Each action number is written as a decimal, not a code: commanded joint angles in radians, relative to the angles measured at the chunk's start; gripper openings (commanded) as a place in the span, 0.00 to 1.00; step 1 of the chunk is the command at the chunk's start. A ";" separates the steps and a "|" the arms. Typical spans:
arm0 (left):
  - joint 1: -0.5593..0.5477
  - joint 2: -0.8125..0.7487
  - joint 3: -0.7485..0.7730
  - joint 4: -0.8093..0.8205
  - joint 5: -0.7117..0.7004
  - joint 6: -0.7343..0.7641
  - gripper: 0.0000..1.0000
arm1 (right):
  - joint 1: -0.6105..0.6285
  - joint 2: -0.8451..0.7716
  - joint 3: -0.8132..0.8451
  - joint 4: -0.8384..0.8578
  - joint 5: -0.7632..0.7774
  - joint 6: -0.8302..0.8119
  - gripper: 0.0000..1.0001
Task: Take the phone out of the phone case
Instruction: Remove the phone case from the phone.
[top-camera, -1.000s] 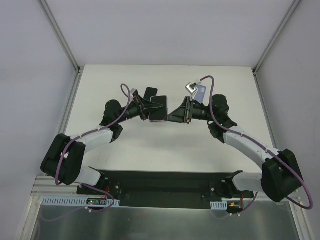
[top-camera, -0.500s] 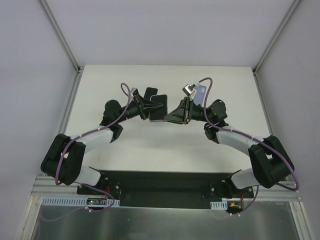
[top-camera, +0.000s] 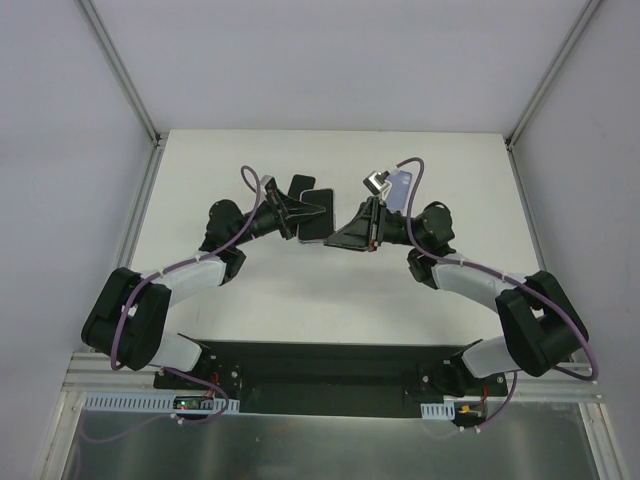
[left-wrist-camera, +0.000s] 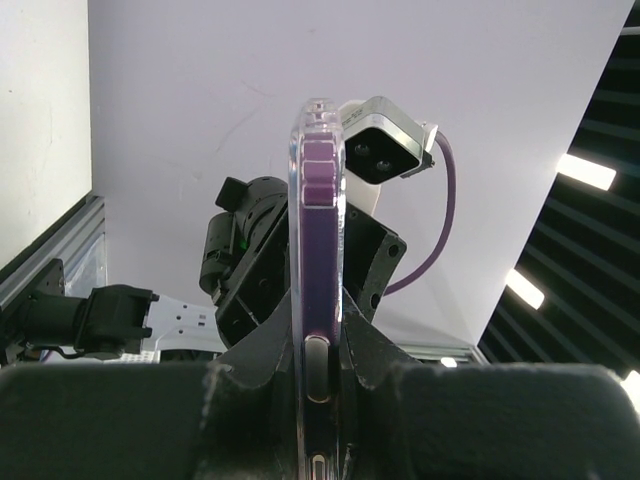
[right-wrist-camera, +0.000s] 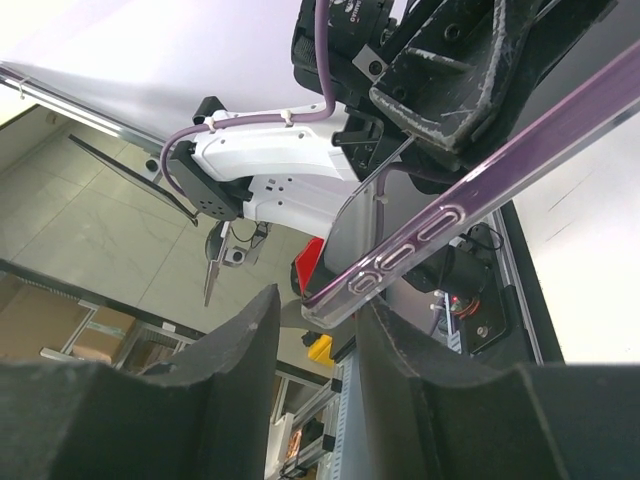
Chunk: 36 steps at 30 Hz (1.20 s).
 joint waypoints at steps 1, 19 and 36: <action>0.013 -0.048 0.026 0.074 0.013 0.005 0.00 | 0.012 0.002 0.007 0.254 -0.022 0.003 0.34; 0.013 -0.090 0.033 0.080 0.025 -0.015 0.00 | 0.015 0.068 0.036 0.286 -0.027 -0.019 0.02; -0.001 -0.169 0.017 0.071 0.025 -0.027 0.00 | 0.012 0.117 0.160 0.284 -0.166 -0.158 0.01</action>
